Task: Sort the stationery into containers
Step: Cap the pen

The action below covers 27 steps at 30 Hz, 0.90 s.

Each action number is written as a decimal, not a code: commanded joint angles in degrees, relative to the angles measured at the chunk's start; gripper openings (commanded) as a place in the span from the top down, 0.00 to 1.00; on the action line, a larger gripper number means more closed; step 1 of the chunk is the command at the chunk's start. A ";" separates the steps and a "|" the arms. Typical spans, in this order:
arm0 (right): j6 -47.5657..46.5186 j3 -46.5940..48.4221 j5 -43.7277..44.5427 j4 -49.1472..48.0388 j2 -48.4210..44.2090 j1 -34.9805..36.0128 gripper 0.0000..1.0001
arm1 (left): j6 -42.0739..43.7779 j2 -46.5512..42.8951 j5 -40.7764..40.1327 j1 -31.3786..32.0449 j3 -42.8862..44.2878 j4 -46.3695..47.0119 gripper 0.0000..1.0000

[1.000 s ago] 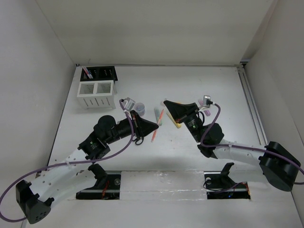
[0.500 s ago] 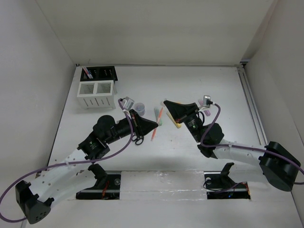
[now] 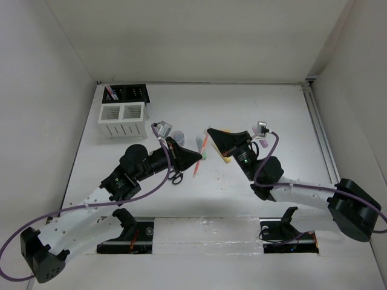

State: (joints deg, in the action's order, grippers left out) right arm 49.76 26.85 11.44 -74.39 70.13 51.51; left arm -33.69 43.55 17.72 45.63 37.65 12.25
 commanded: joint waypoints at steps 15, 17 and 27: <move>0.87 2.15 -3.52 -15.70 2.29 0.61 1.00 | 0.82 -0.84 -4.70 -0.27 3.40 6.11 1.00; 0.87 2.15 -4.32 -15.70 2.82 0.61 1.00 | 0.82 -0.84 -5.41 -0.27 3.40 6.73 1.00; 2.27 -0.13 -4.85 -22.29 7.56 0.09 1.00 | -0.41 -1.36 -6.64 -0.27 2.69 15.61 1.00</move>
State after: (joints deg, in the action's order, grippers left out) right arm 51.48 27.44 10.87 -78.83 75.72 51.20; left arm -33.67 43.59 13.28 45.65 37.65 13.47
